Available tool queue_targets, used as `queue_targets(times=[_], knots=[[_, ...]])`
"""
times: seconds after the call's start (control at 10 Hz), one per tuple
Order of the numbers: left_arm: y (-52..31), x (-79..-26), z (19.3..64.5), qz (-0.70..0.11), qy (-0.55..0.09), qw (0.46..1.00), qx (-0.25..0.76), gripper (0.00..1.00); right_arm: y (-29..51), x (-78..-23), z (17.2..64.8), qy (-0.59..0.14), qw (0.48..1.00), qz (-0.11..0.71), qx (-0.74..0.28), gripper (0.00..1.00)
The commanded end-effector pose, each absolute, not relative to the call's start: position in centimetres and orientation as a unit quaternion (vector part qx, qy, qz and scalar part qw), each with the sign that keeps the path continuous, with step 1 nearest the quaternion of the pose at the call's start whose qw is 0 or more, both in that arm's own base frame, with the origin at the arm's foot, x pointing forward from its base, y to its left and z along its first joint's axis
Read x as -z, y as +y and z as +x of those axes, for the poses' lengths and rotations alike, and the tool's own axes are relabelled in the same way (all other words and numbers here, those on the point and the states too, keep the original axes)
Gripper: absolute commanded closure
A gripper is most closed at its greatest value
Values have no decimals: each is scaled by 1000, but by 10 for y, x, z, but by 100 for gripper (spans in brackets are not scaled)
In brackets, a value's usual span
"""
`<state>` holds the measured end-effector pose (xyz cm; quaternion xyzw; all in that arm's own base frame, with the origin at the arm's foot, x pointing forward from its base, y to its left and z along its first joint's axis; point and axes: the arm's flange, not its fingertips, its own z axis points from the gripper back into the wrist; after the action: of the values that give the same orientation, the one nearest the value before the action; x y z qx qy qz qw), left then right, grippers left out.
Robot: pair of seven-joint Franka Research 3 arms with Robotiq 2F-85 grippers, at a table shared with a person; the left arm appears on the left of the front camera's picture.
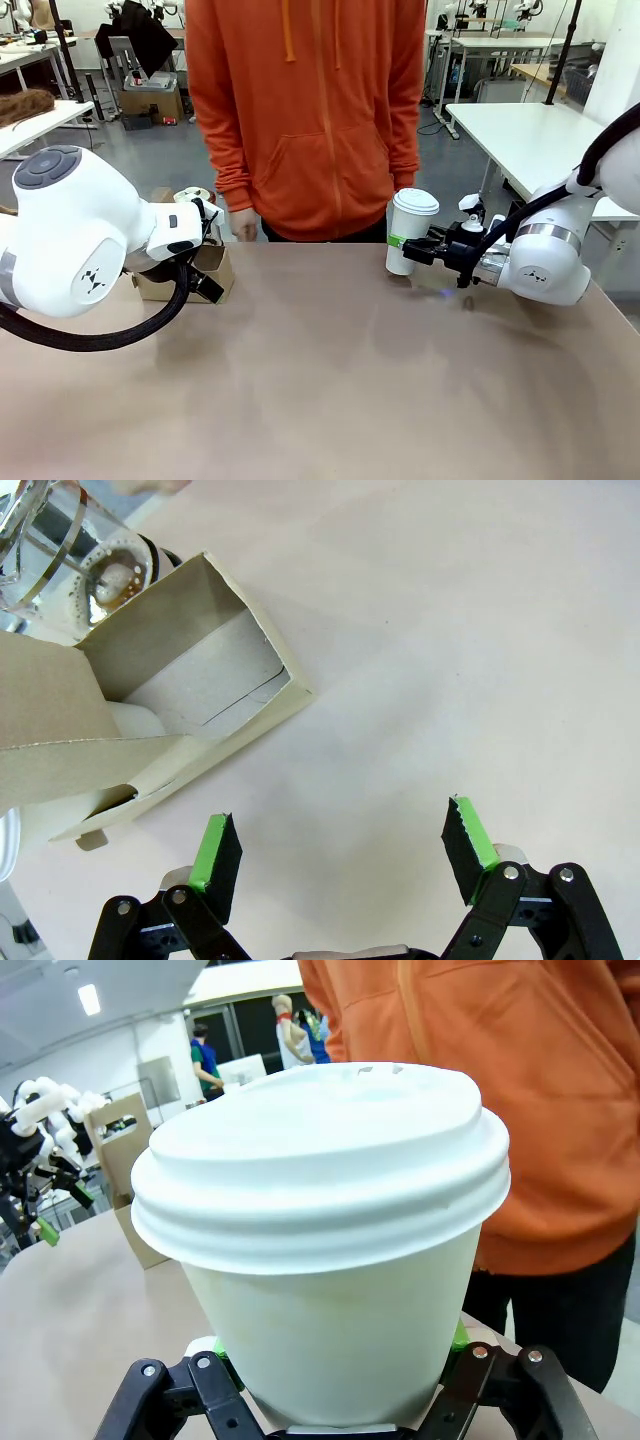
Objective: Pour a drink into a cup and package it in a carrier.
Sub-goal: When a person places the Paper Cup Lid on the 600 ml Paper Cup , lift the 600 ml Paper Cup.
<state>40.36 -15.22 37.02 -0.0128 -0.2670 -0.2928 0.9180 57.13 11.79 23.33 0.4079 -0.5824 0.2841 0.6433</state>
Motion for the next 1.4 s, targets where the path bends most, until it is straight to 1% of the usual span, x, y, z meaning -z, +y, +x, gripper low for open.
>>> queue_targets(times=[0.0, 0.6, 0.7, 0.9, 1.1, 1.2, 1.3], knots=[[-152, -371, 403, -14, -267, 918, 292, 0, 119, -238, 572, -585, 641, 408, -284, 19], [-152, -371, 403, -14, -267, 918, 292, 0, 118, -233, 571, -582, 643, 408, -284, 19], [-152, -371, 403, -14, -267, 918, 292, 0, 121, -256, 556, -572, 643, 405, -309, 19], [-152, -371, 403, -14, -267, 918, 292, 0, 127, -318, 531, -574, 632, 408, -321, 19], [-152, -371, 403, -14, -267, 918, 292, 0, 140, -393, 502, -571, 620, 413, -344, 19], [-152, -371, 403, -14, -267, 918, 292, 0, 142, -431, 490, -575, 619, 400, -354, 19], [-152, -371, 403, -14, -267, 918, 292, 0, 150, -475, 468, -569, 617, 402, -366, 19]])
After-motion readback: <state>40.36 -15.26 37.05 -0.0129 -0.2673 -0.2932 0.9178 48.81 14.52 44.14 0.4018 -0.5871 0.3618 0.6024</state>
